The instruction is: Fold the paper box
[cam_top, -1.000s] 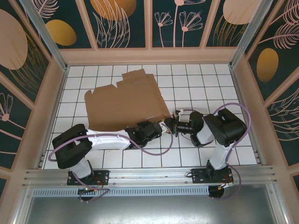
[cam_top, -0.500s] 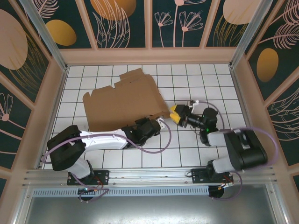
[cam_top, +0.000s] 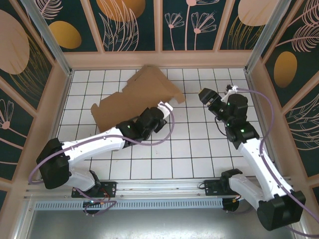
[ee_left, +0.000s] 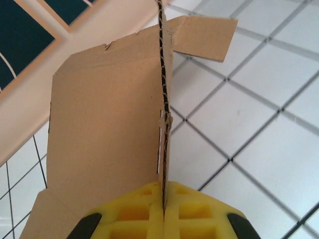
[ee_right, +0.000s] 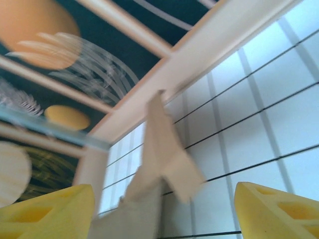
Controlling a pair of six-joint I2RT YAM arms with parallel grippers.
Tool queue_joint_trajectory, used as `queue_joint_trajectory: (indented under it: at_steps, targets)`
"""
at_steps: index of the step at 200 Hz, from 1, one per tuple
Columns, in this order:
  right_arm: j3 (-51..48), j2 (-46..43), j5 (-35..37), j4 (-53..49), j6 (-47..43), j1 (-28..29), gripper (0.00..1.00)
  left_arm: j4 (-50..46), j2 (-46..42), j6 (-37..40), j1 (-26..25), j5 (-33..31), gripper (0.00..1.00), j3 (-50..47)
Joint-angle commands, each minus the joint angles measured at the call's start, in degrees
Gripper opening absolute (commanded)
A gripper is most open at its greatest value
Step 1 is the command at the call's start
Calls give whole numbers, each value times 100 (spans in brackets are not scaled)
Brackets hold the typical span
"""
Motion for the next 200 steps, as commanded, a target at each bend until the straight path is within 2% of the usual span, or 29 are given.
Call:
queue_joint_trajectory:
  at_steps: [1, 16, 60, 73, 87, 101, 115, 132, 150, 163, 177, 200]
  targets:
    - [180, -508, 1626, -736, -240, 370, 74, -99, -110, -508, 32, 439, 0, 998]
    - [233, -647, 2049, -779, -394, 617, 74, -351, 80, -726, 26, 685, 0, 1846]
    - [1168, -397, 2283, -901, -1111, 1050, 73, -1041, 376, -1742, 31, 1222, 0, 4316]
    - [1601, -166, 2329, -1033, -1390, 1192, 73, -1294, 374, -2050, 26, 1357, 0, 4727]
    - [1917, 37, 2385, -1096, -1608, 1315, 73, -1389, 231, -2397, 51, 1477, 0, 4756]
    - [2179, 204, 2418, -1082, -1812, 1438, 73, -1296, -27, -2839, 227, 1647, 0, 4353]
    - [2299, 323, 2475, -1038, -1961, 1473, 73, -1081, -335, -3418, 683, 2092, 0, 3650]
    - [2291, 495, 2529, -965, -2091, 1605, 73, -512, -776, -4446, 1620, 2955, 0, 2268]
    - [2069, 740, 2378, -853, -2140, 1622, 73, 561, -953, -5698, 2713, 4255, 0, 546]
    - [1867, 1048, 2065, -793, -2194, 1627, 73, 1330, -806, -6311, 3187, 4866, 0, -467]
    - [1671, 1486, 1905, -808, -2180, 1683, 73, 1901, -458, -6466, 3452, 5144, 0, -1207]
    - [1104, 2175, 1924, -457, -2160, 1859, 74, 1813, 272, -5981, 3605, 5207, 0, -1365]
